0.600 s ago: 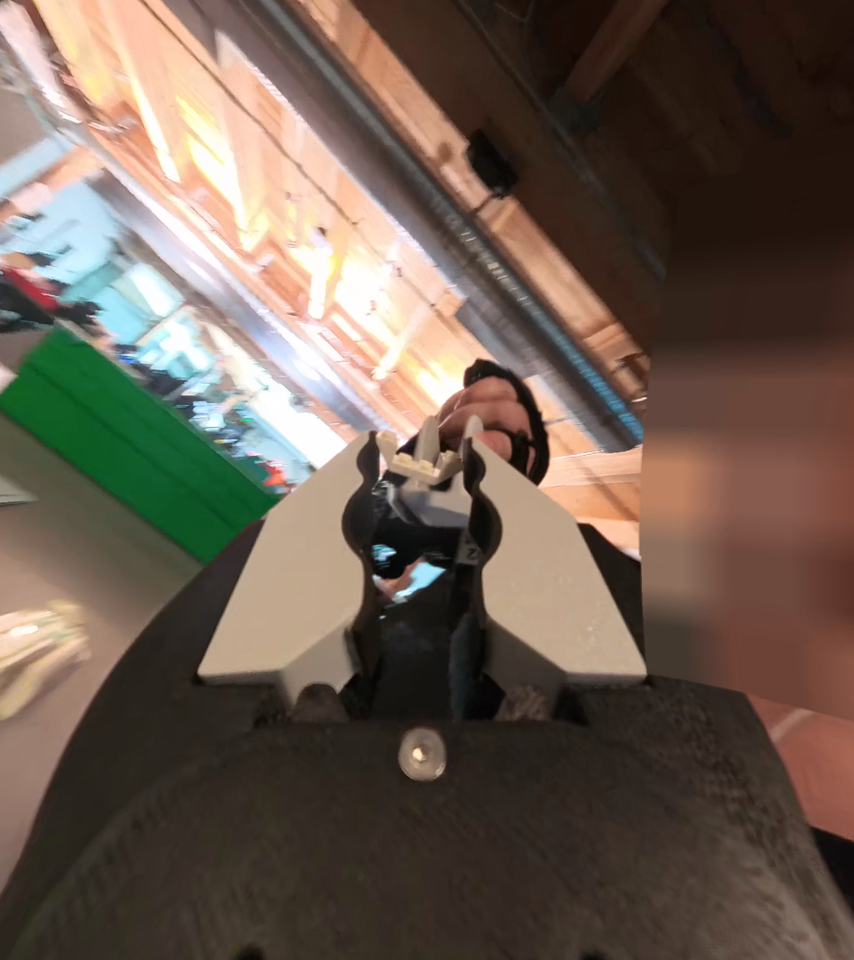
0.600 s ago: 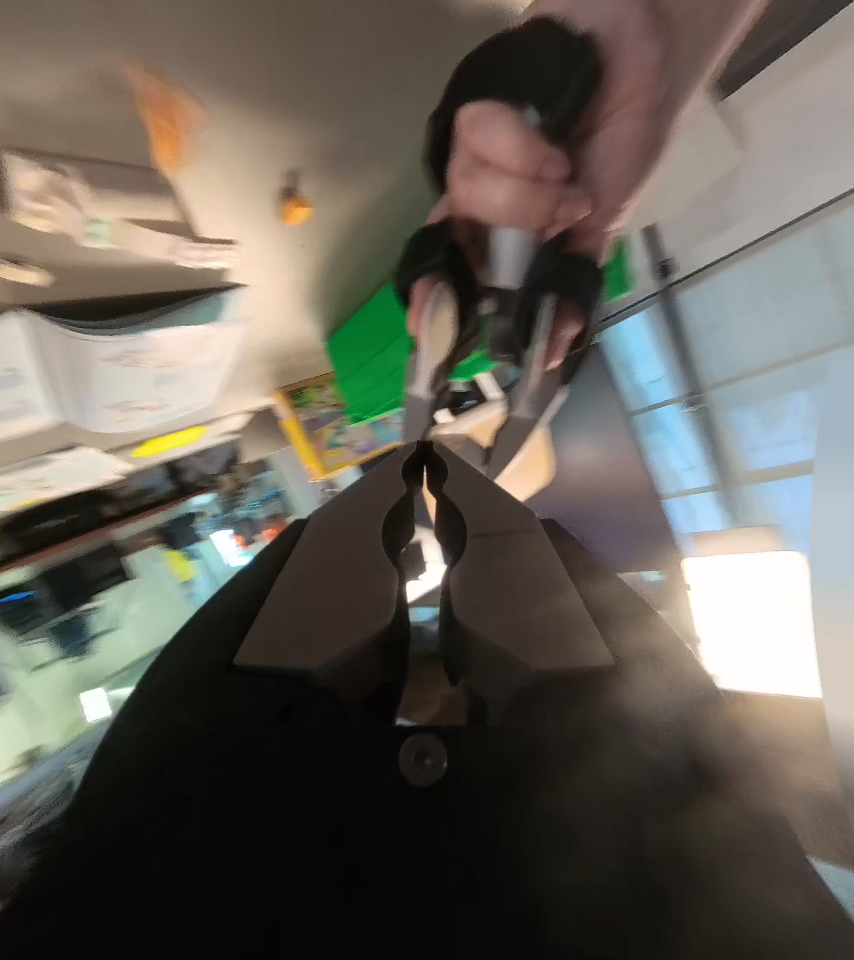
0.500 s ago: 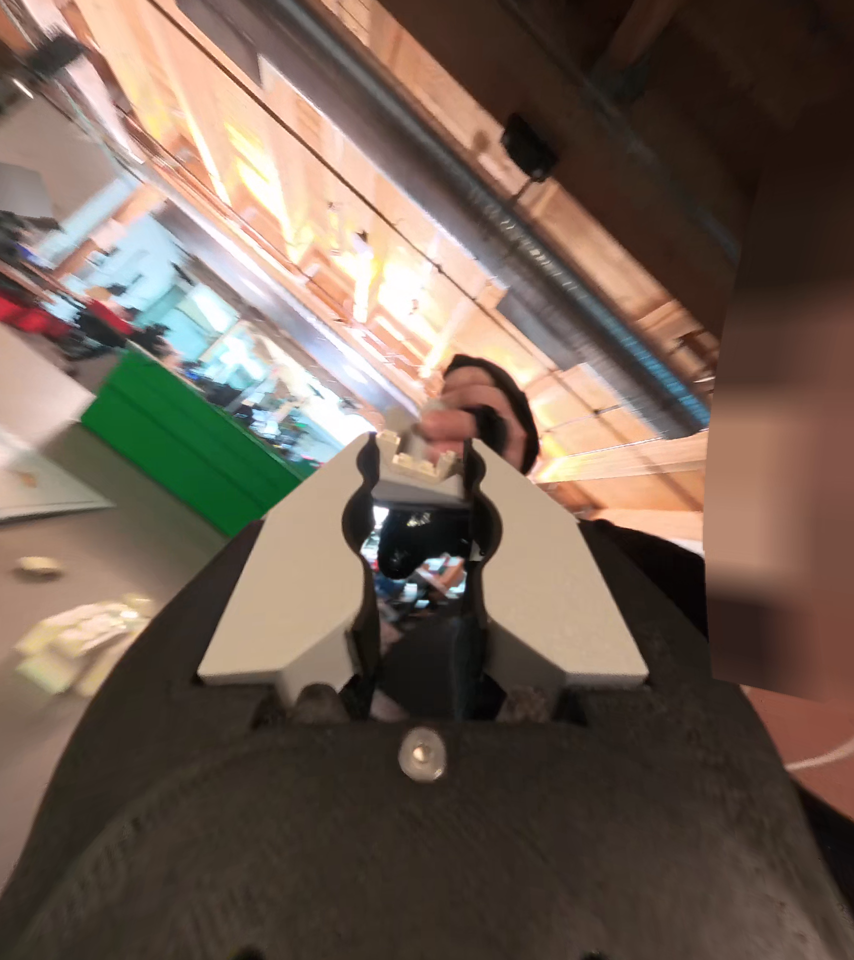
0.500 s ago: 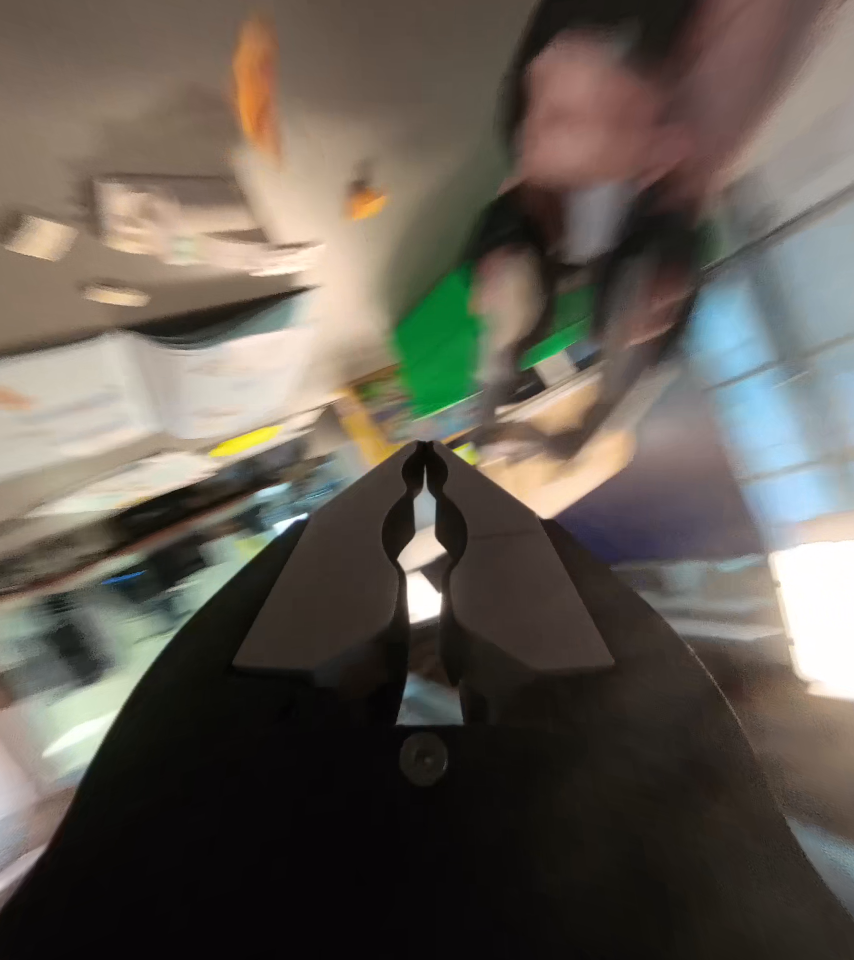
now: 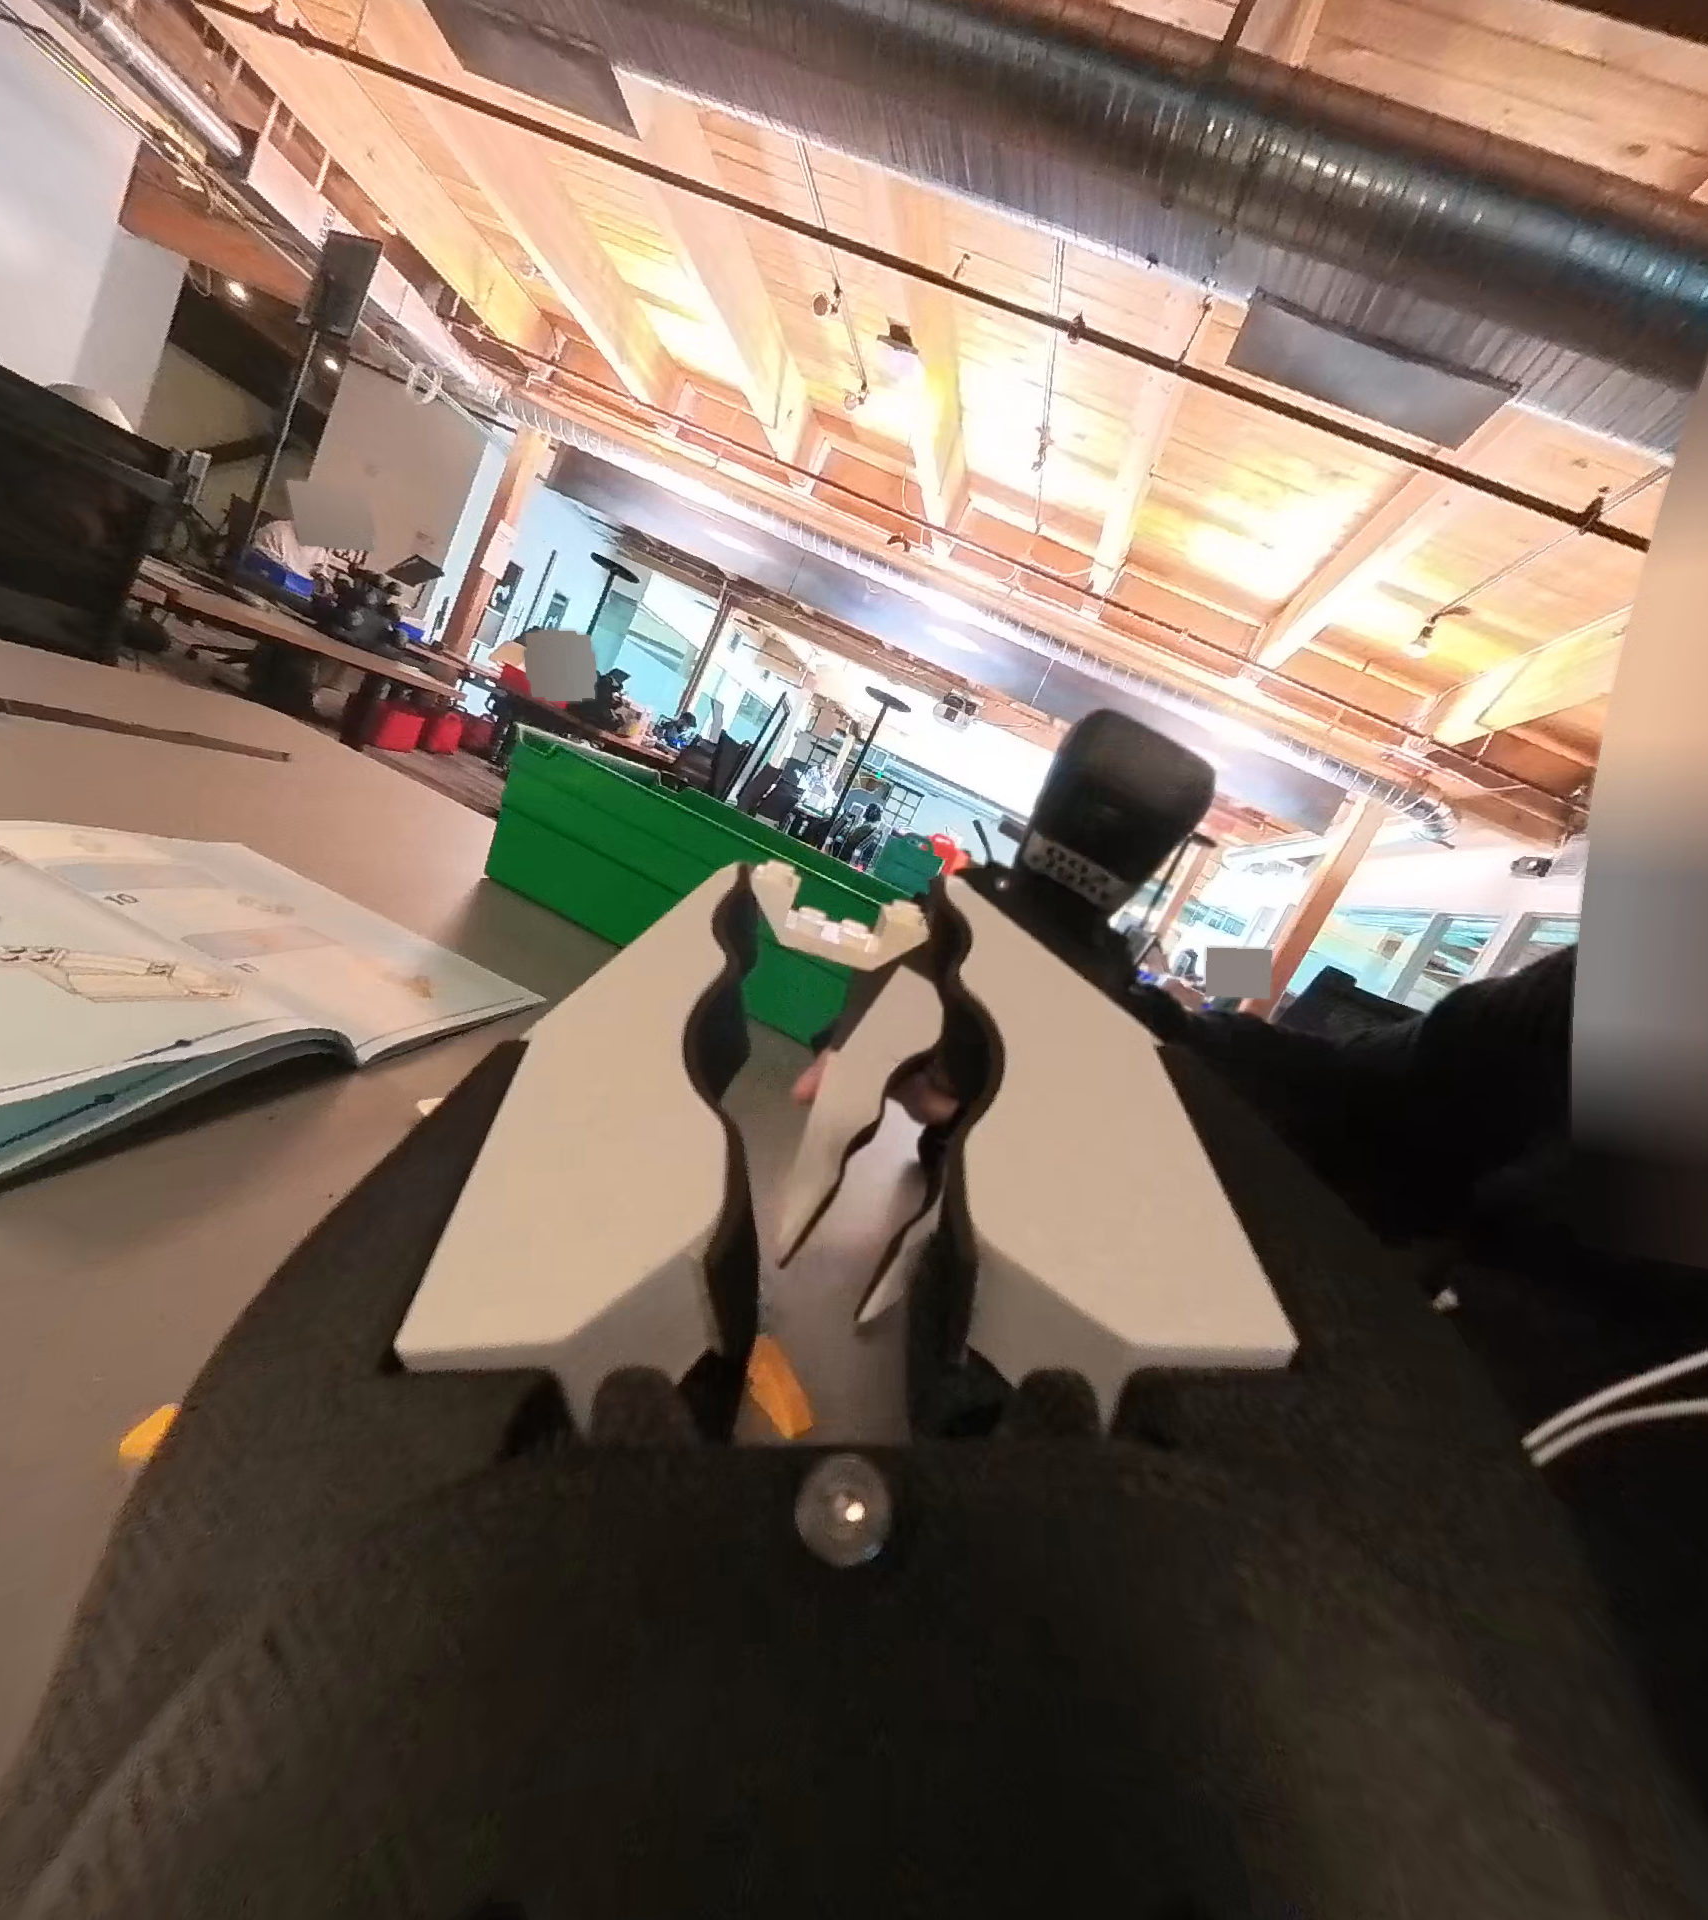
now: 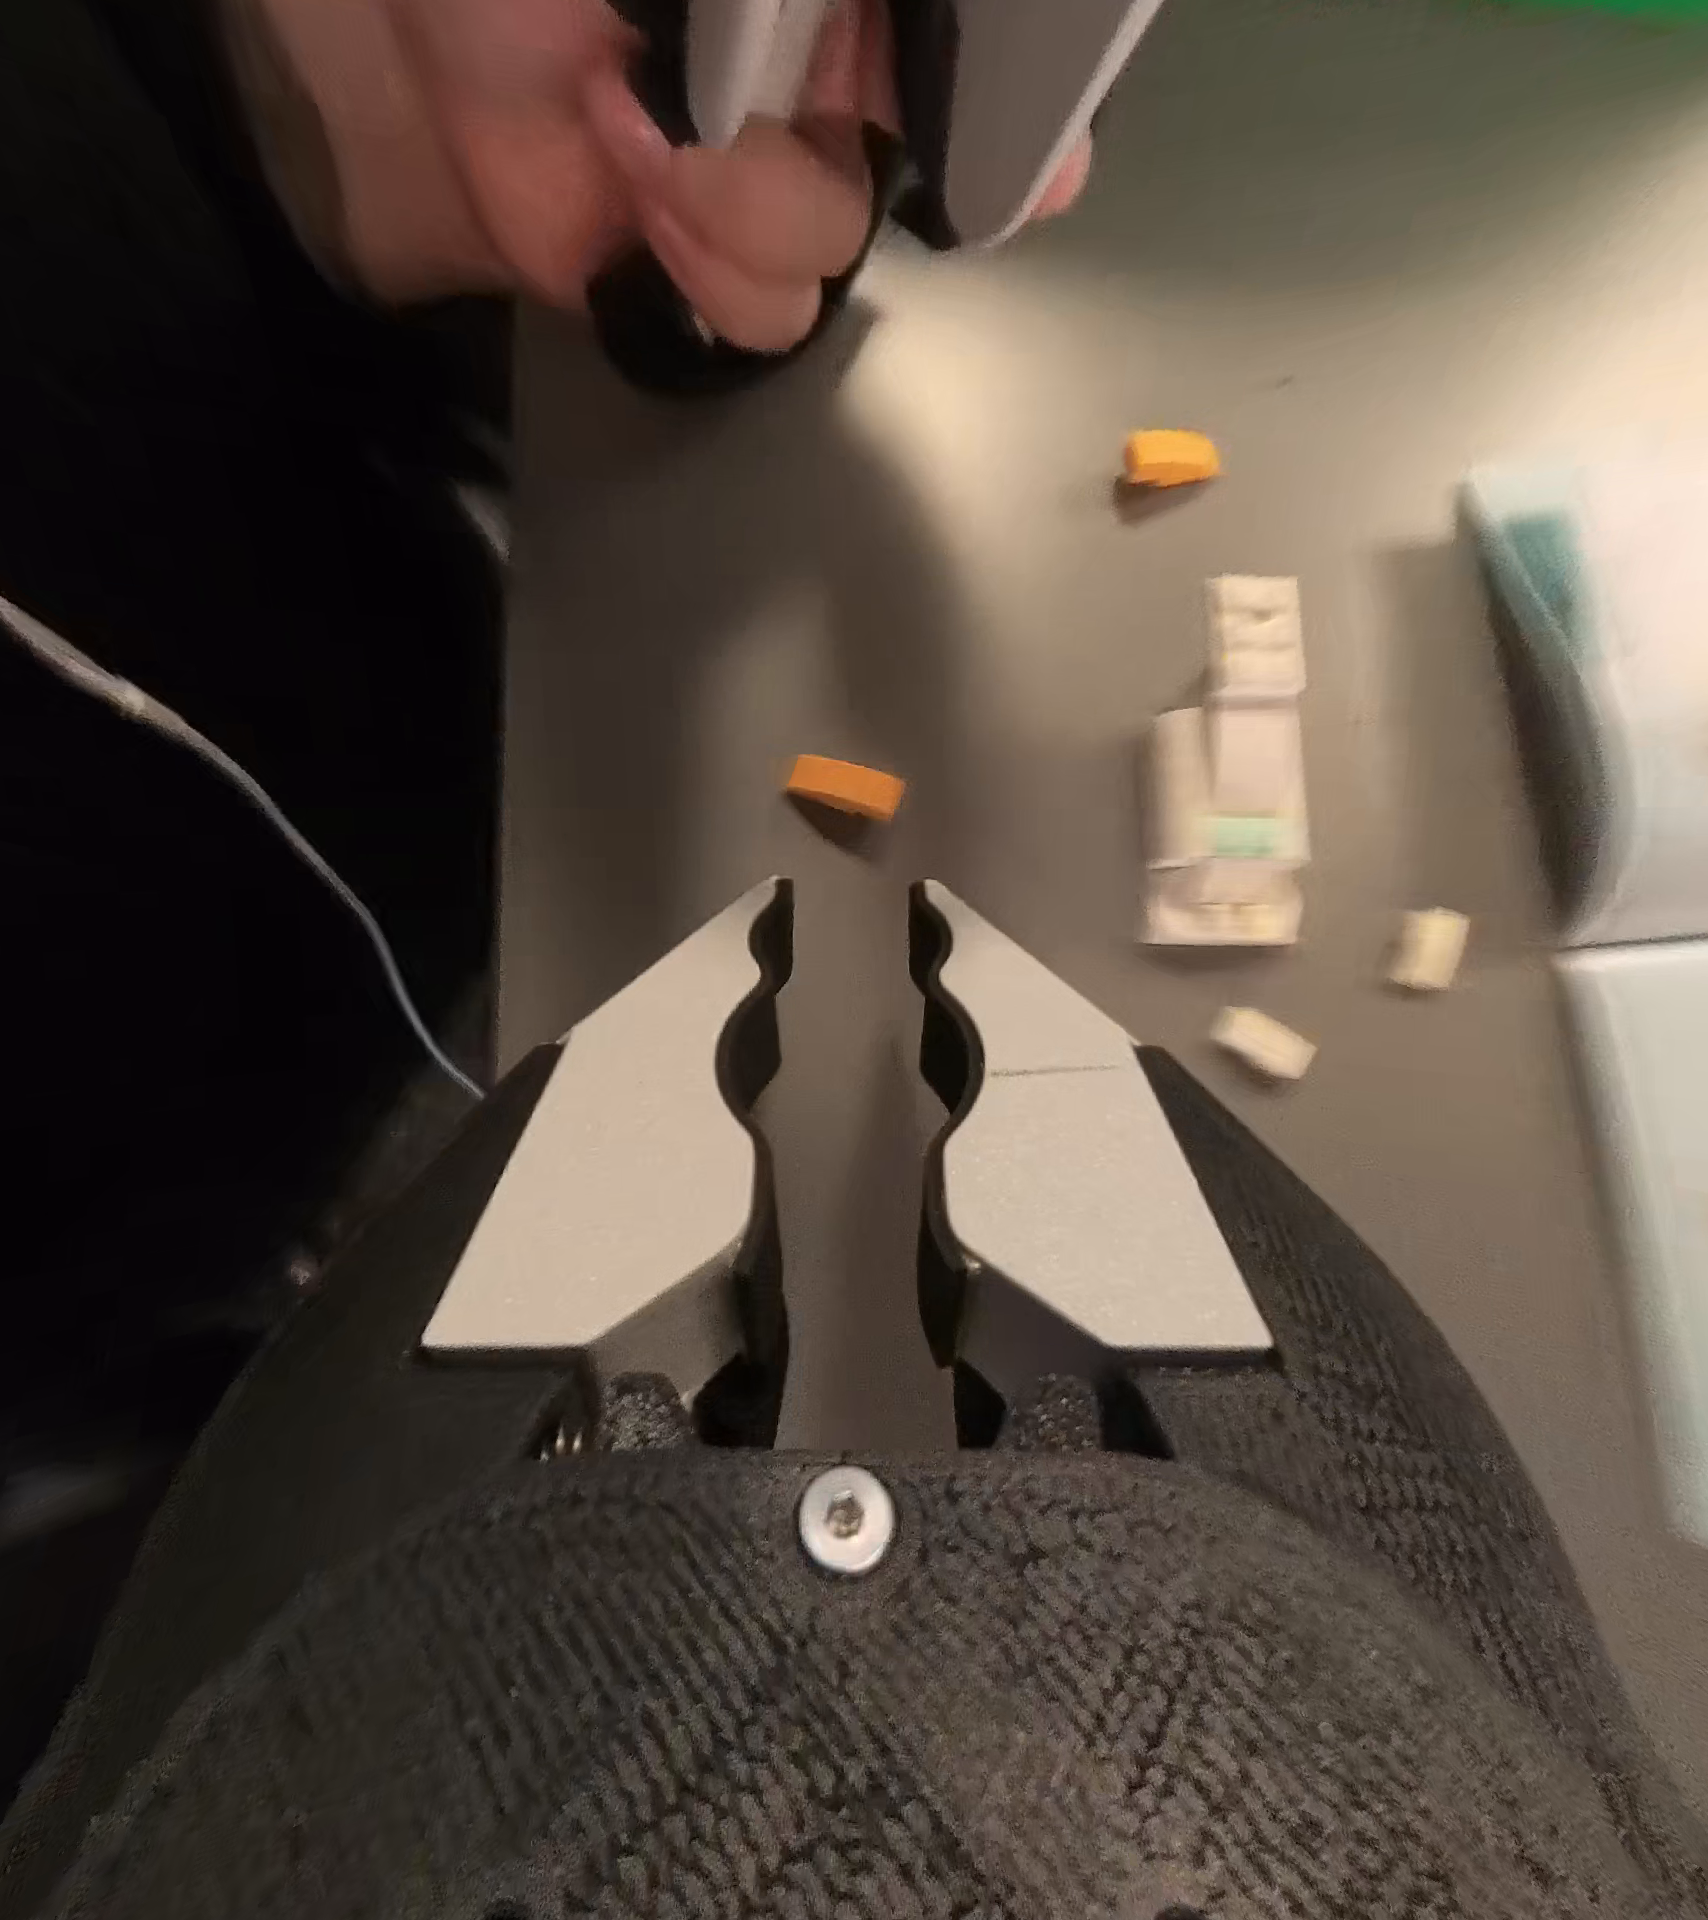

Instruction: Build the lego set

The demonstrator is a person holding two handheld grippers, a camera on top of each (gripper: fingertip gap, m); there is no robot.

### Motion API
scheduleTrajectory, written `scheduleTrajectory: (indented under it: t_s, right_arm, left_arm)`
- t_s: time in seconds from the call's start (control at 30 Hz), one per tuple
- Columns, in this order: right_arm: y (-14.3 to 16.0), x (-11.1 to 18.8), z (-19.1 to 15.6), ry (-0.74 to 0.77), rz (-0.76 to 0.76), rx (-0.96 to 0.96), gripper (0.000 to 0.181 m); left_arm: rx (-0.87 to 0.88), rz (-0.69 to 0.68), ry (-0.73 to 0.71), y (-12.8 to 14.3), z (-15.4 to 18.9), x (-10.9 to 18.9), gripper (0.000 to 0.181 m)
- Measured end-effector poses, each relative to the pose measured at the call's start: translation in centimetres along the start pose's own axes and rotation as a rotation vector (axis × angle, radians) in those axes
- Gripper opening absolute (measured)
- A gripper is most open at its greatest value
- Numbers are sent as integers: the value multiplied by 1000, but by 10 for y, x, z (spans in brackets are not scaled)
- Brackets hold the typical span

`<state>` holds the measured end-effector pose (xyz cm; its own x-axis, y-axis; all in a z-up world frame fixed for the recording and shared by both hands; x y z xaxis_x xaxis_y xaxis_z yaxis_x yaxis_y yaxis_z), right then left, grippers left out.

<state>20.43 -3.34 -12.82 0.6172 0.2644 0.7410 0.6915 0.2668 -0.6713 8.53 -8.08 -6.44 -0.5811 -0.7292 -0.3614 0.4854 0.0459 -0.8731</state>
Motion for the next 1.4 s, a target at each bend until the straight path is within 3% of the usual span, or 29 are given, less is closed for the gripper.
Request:
scheduleTrajectory:
  t_s: [0.13,0.3,0.43,0.7,0.87,1.07,1.13,1.3,1.4]
  right_arm:
    - [5,-10,-9,4,30,12,23]
    - [-2,-13,-6,9,86,203,28]
    - [-6,-20,2,-39,39,283,32]
    - [-10,-21,18,72,-64,184,20]
    - [-17,-28,21,194,1,118,17]
    - [-12,-15,1,55,116,-312,23]
    - [-7,-17,-7,80,152,-397,25]
    - [-2,-26,-14,249,177,-418,21]
    - [-3,-27,-13,286,151,-351,7]
  left_arm:
    - [26,3,7,1,-1,1,31]
    - [28,-8,14,3,1,0,31]
    - [32,-10,13,3,1,0,31]
    - [54,-2,19,4,0,0,31]
    - [50,-8,21,4,0,0,31]
    - [51,2,18,3,0,1,31]
    - [45,-3,17,4,0,0,31]
    - [16,-17,9,5,1,0,31]
    - [-46,-52,7,6,5,-1,31]
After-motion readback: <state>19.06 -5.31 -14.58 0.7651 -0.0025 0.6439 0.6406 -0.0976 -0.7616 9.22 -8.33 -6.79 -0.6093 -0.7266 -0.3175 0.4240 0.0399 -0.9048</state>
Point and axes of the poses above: each gripper's, where its closed fingertips meet, x back along the fingers, y out of its underside, z = x × y across the jaws, the point moved 5 cm from there along x, back along the fingers, and after that the axes turned 7 degrees about -x, right-handed, at the moved point
